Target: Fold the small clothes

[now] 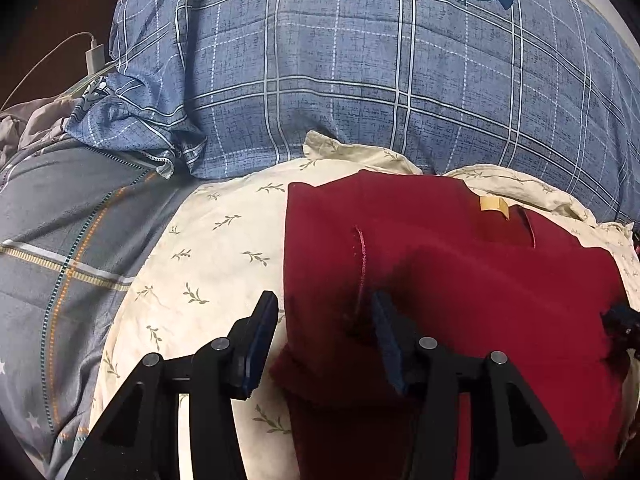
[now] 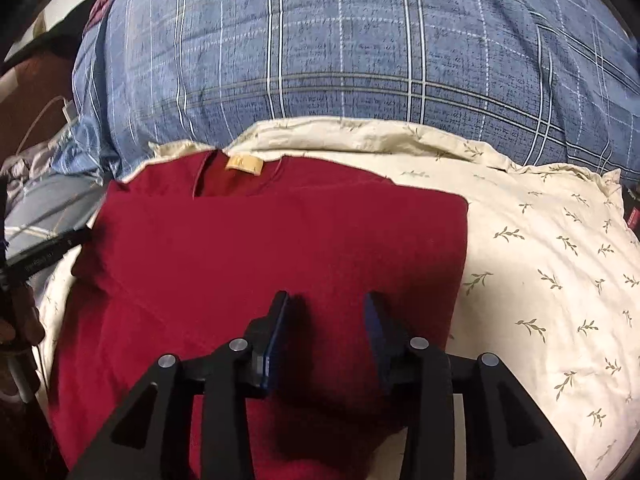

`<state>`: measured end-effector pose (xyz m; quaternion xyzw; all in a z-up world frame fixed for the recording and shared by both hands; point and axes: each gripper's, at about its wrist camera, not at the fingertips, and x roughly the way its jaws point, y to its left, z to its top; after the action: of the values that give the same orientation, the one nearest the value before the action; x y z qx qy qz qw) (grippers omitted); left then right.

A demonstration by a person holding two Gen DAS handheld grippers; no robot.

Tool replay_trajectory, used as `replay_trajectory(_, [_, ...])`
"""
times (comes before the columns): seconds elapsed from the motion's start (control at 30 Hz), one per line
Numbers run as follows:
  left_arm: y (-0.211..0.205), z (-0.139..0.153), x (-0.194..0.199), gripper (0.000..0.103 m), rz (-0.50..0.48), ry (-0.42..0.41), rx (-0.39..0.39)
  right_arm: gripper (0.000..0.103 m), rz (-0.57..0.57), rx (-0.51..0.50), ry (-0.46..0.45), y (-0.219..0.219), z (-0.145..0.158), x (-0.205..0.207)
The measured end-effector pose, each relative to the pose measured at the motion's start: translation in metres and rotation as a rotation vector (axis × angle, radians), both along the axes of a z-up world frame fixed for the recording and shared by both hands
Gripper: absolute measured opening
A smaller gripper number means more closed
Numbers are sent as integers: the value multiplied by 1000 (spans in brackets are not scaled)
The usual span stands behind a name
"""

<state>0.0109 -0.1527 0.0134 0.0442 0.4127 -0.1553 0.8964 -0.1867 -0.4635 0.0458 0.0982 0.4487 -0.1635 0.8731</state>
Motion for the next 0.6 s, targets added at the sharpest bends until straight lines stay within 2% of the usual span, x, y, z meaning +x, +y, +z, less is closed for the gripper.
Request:
replay_trajectory(0.27, [-2,-2,2,47,-1,5,5,43,-59,44,-56,-16,6,-4])
replay_trajectory(0.37, [-2,-5,3,48,-1,12,6,44,-65,25,-41,-20,-1,0])
replay_trajectory(0.47, [-6,-11,8,52,-1,23,22,44,-86,-22,12,-27,-14,8])
replay_trajectory(0.6, [-12,-19,11,53,-2,26,47,44,-121,-1,-3,-30,-7,-1])
